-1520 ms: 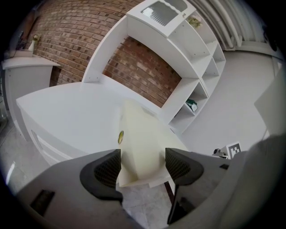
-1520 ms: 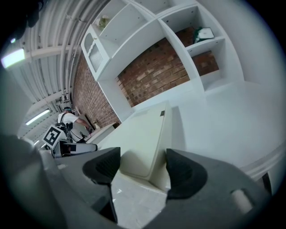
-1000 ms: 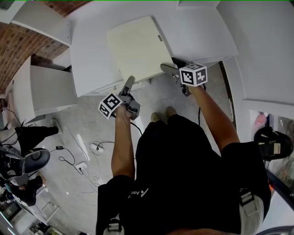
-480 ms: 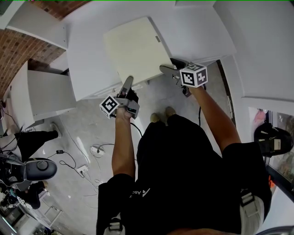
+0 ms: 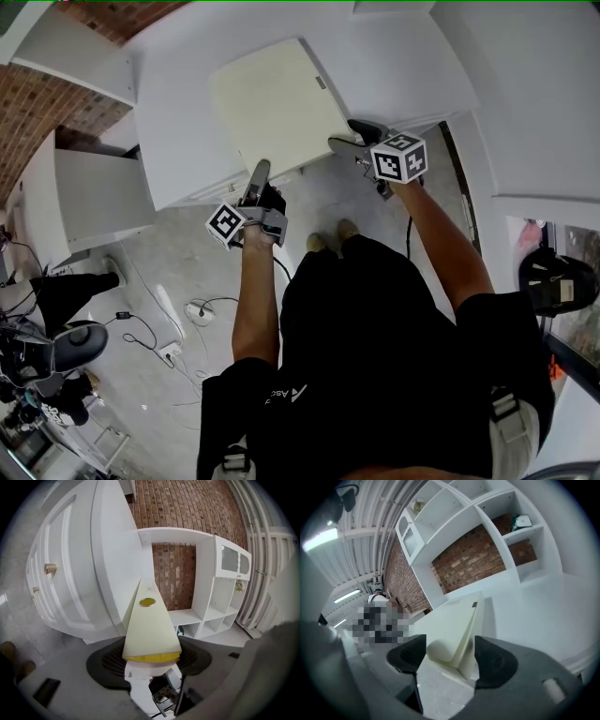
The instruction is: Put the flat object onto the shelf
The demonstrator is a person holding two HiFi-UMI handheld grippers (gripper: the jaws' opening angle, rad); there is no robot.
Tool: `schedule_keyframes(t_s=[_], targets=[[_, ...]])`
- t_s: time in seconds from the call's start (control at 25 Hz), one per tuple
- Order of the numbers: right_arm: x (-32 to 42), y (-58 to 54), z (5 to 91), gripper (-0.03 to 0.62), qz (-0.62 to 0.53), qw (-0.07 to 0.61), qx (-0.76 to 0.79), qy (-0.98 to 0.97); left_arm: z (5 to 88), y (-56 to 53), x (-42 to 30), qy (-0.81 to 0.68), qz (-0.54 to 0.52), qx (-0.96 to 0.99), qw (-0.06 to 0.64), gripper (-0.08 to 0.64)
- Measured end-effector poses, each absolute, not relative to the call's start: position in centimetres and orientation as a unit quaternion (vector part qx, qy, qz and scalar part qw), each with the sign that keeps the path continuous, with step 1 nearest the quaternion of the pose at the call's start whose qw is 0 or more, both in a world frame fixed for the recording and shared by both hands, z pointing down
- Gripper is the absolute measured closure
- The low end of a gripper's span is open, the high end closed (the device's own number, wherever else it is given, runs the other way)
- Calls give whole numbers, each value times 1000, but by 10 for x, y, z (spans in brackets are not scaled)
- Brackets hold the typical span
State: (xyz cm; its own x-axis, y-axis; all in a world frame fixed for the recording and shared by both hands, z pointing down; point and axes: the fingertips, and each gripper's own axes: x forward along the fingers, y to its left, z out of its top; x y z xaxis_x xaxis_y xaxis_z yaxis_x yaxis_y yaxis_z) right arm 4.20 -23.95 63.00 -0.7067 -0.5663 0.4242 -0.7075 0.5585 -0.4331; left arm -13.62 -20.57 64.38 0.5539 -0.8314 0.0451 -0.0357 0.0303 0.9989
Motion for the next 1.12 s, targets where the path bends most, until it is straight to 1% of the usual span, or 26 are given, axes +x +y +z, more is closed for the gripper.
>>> schedule_keyframes(t_s=[0.12, 0.28, 0.44, 0.68, 0.88, 1.0, 1.12], targets=[[48, -239, 620, 272, 275, 117, 370, -880, 639, -205, -136, -353, -318, 617, 627, 290], [55, -239, 595, 272, 248, 96, 369, -891, 639, -204, -139, -357, -315, 616, 627, 291], [54, -229, 557, 271, 191, 89, 354, -911, 615, -200, -136, -346, -331, 607, 634, 291], [46, -208, 488, 270, 38, 111, 326, -938, 565, -199, -136, -349, -330, 616, 624, 291], [33, -186, 428, 267, -126, 160, 310, -929, 514, -199, -135, -346, -330, 629, 613, 291], [30, -175, 401, 267, -184, 174, 301, -919, 481, -200, -133, -344, -329, 639, 604, 291], [31, -167, 373, 267, -211, 165, 297, -917, 444, -199, -130, -339, -327, 652, 594, 291]])
